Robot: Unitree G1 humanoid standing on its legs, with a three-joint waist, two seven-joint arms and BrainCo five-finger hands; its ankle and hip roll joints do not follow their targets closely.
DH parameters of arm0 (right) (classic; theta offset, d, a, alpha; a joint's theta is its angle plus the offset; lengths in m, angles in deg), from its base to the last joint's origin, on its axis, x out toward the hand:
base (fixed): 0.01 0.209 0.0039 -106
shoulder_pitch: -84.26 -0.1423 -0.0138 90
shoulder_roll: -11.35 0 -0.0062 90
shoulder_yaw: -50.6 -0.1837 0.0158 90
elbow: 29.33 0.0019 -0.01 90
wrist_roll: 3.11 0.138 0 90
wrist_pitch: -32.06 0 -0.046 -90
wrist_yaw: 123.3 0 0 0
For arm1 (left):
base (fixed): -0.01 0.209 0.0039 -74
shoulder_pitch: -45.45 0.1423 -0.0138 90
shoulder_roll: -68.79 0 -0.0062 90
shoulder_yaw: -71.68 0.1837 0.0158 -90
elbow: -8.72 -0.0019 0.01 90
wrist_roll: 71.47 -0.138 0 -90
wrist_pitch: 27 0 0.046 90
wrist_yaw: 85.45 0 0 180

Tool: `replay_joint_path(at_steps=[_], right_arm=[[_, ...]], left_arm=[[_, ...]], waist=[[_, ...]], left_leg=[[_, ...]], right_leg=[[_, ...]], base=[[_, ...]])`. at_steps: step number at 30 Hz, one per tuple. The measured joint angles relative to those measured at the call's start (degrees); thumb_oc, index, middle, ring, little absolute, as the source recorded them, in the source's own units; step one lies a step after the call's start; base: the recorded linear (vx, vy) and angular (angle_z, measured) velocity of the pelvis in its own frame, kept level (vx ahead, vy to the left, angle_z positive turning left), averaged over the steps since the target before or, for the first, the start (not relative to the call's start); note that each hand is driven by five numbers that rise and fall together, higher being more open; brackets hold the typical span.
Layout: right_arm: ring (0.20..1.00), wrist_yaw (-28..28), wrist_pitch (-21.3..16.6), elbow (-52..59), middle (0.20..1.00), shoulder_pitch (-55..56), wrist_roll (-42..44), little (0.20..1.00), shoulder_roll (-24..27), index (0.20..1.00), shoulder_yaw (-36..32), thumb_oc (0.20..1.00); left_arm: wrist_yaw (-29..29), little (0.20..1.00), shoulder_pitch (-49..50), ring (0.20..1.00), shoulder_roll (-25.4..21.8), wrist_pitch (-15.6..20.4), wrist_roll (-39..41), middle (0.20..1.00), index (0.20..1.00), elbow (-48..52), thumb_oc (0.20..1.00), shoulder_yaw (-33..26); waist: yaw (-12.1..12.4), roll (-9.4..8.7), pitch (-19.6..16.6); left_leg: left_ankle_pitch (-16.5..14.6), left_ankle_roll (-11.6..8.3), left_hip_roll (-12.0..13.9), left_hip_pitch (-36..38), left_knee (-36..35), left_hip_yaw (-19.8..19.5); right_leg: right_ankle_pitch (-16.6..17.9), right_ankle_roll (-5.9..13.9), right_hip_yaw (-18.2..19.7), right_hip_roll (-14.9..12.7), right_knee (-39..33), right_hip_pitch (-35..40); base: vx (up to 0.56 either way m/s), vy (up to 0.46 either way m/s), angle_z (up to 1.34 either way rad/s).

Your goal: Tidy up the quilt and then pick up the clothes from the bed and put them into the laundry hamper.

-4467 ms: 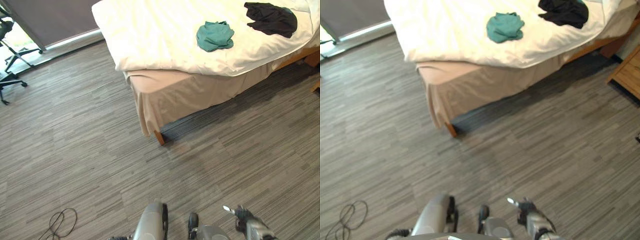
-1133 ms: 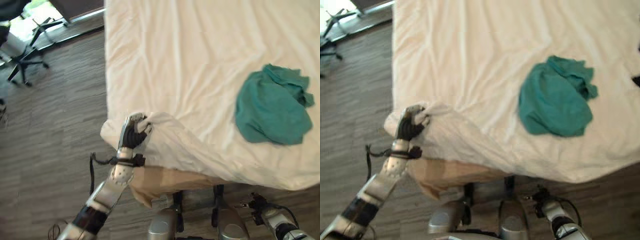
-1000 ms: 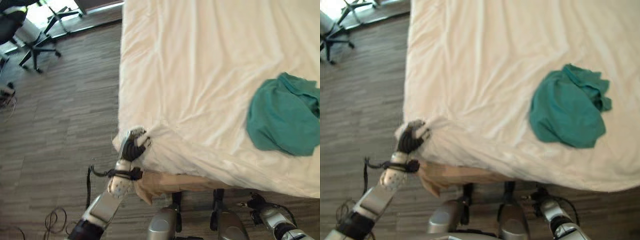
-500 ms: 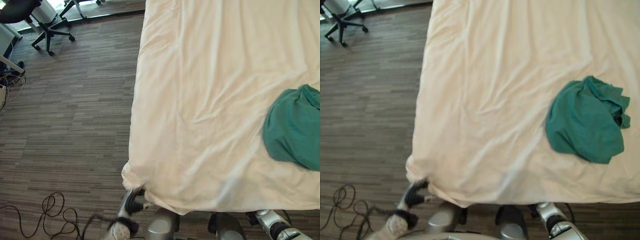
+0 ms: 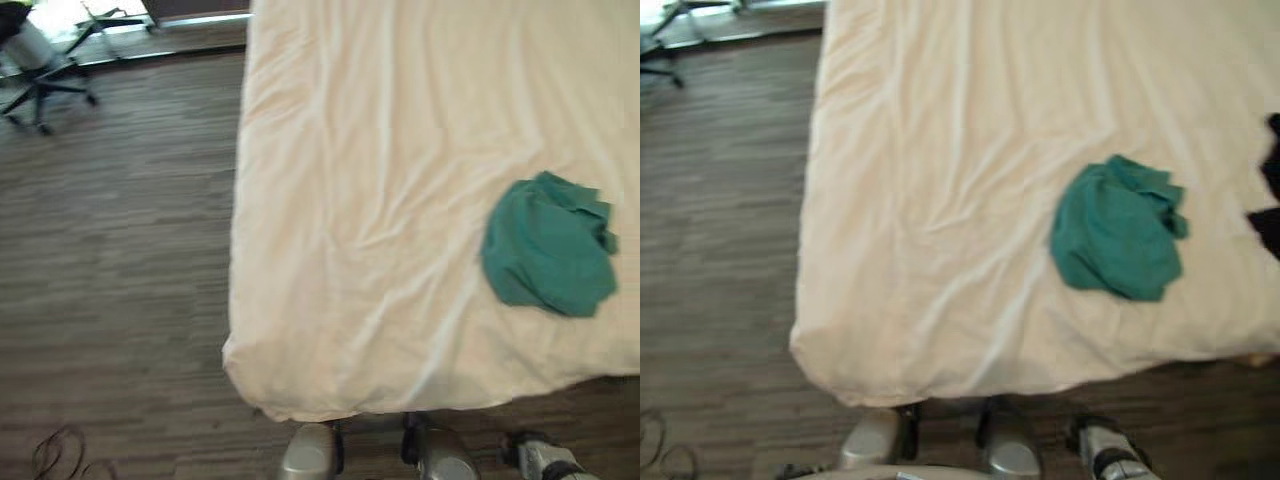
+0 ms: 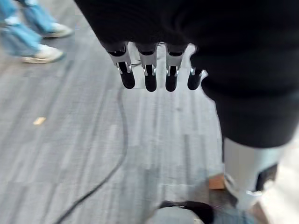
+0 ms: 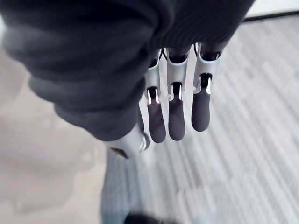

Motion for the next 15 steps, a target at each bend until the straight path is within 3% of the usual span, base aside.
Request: replay_joint_path(at_steps=[2, 4, 6, 7, 9, 12, 15], right_arm=[[0.2, -3.6, 0.0, 0.6, 0.2, 3.6, -1.9, 0.2, 3.8, 0.2, -2.2, 0.2], [0.2, -5.6, -1.6, 2.3, 0.2, 6.0, -2.0, 0.2, 6.9, 0.2, -4.2, 0.2], [0.2, -6.6, -4.4, 9.1, 0.2, 8.8, -3.6, 0.2, 11.4, 0.2, -7.9, 0.2], [0.2, -6.4, -5.0, 18.4, 0.2, 10.5, -3.7, 0.2, 14.1, 0.2, -9.6, 0.2], [0.2, -4.1, -8.9, 33.5, 0.2, 11.4, -3.9, 0.2, 17.1, 0.2, -12.4, 0.2], [0.2, 1.5, -9.3, 59.7, 0.2, 8.2, -3.4, 0.2, 18.4, 0.2, -12.4, 0.2], [0.2, 7.9, -9.9, 70.2, 0.2, -2.8, -2.5, 0.2, 18.4, 0.2, -3.5, 0.2]], left_arm=[[0.9, 1.0, -2.1, 1.0, -3.0, 1.0, 0.1, 1.0, 1.0, 0.1, 1.0, -0.2], [1.3, 1.0, -2.7, 1.0, -3.9, 1.2, 0.1, 1.0, 1.0, 0.3, 1.0, -0.6], [1.6, 1.0, -2.6, 1.0, -4.4, 1.4, 0.1, 1.0, 1.0, 0.5, 1.0, -1.5], [1.7, 1.0, -2.0, 1.0, -3.8, 1.3, 0.1, 1.0, 1.0, 0.7, 1.0, -2.3], [1.7, 1.0, -0.9, 1.0, -3.1, 0.9, 0.0, 1.0, 1.0, 1.5, 1.0, -3.4], [1.5, 1.0, 0.5, 1.0, -1.7, 0.5, 0.0, 1.0, 1.0, 2.5, 1.0, -5.4], [1.0, 1.0, 0.0, 1.0, -1.2, 0.1, 0.0, 1.0, 1.0, 1.6, 1.0, -5.2]], waist=[[-1.8, -3.4, -1.2], [-2.7, -5.2, -1.6], [-3.3, -7.33, -1.7], [-3.6, -7.95, -1.7], [-5.1, -8.58, -1.7], [-6.1, -8.65, -1.7], [-5.6, -8.81, -1.6]], left_leg=[[-0.2, 0.29, 0.5, 0.1, 0.3, 1.6], [-0.3, 0.3, 0.7, 0.2, 0.4, 2.0], [-0.6, 0.21, 1.1, 1.5, 0.6, 3.8], [-0.7, 0.16, 1.3, 2.1, 0.4, 4.9], [-0.7, 0.14, 1.3, 2.5, 0.3, 5.6], [-0.8, -0.04, 1.1, 3.1, 0.3, 6.3], [-1.0, -0.35, 1.1, 2.4, 0.4, 6.2]], right_leg=[[0.5, 0.8, 1.1, 0.5, -0.7, -0.3], [0.7, 1.02, 1.3, 0.8, -1.2, 0.0], [1.3, 1.8, 2.7, 1.5, -2.2, 0.6], [1.6, 2.17, 3.0, 1.7, -3.1, 0.9], [2.5, 2.63, 3.4, 1.8, -4.4, 1.5], [3.0, 2.19, 5.2, 2.2, -4.8, 1.6], [3.0, 2.21, 5.8, 2.3, -4.8, 1.0]], base=[[0.01, -0.055, -0.38], [0.02, -0.048, -0.32], [0.03, 0.002, -0.45], [0.01, 0.029, -0.46], [0.01, 0.055, -0.28], [0.0, 0.067, -0.2], [-0.04, -0.013, -0.04]])
